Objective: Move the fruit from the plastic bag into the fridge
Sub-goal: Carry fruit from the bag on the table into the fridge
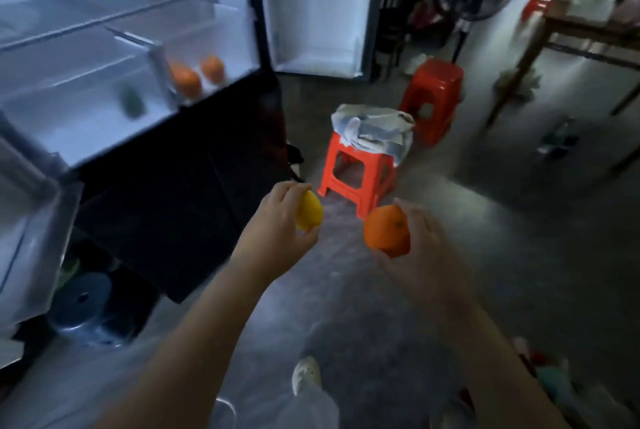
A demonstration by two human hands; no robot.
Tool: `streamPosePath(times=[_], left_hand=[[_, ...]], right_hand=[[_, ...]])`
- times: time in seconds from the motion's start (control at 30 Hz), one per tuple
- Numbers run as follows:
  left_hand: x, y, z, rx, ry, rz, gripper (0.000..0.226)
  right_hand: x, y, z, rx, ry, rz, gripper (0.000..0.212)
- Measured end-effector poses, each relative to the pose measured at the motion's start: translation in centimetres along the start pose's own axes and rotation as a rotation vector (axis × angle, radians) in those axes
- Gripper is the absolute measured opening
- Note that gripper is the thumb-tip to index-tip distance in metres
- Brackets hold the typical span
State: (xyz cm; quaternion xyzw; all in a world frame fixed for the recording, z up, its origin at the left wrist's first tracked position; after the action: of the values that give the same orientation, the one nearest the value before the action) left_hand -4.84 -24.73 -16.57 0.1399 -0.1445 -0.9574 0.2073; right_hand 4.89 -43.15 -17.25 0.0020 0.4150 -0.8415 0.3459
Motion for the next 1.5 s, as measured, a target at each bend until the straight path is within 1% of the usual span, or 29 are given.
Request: streamPosePath(times=[0.17, 0.3, 0.47, 0.6, 0.8, 1.1, 1.23, 1.4, 1.5], left_hand=[[-5.3, -5.7, 2.6, -0.012, 0.106, 0.086, 0.062], [-9.8, -9.6, 4.2, 0.000, 0.177, 0.122, 0.062], [-14.0, -12.8, 5.5, -0.042, 0.206, 0.139, 0.064], [-17.2, -16.0, 6.6, -0.085, 0.245, 0.188, 0.064], [-22.1, -21.6, 6.0, -0.121, 0.237, 0.309, 0.065], [-34.4, -29.4, 8.9, -0.168, 0.320, 0.477, 0.060], [-37.8, -32.7, 9.8, -0.190, 0.381, 0.549, 0.057], [-40.3, -36.8, 10.7, -0.173, 0.395, 0.603, 0.057], [-42.3, -40.0, 12.1, -0.150, 0.436, 0.598, 0.055]], right_hand=[[-9.3, -3.8, -4.5, -0.059, -0.130, 0.143, 0.077], [-15.9, -6.4, -7.1, -0.047, -0.143, 0.235, 0.076], [-21.1, -7.9, -10.4, -0.071, -0.164, 0.327, 0.075], [-26.2, -8.4, -13.5, -0.079, -0.217, 0.345, 0.076], [-33.5, -7.9, -20.1, -0.109, -0.369, 0.393, 0.079], [-51.3, -8.5, -26.3, -0.158, -0.461, 0.457, 0.079], [-57.9, -9.8, -29.7, -0.172, -0.505, 0.503, 0.075], [-62.4, -12.7, -35.0, -0.236, -0.590, 0.556, 0.073], [-65.2, -14.8, -38.0, -0.273, -0.613, 0.597, 0.073]])
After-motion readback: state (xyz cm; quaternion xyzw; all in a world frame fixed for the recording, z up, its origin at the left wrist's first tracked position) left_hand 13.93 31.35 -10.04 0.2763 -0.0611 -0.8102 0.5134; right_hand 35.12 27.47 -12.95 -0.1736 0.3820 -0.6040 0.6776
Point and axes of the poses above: each hand's wrist, its own x-axis away from the middle knuckle, its own z-axis out of the back of the hand, y = z × x, the point moved 9 cm from there along -x, towards the middle knuckle, and after that the axes turned 12 degrees about -x, right-handed, at the moved point
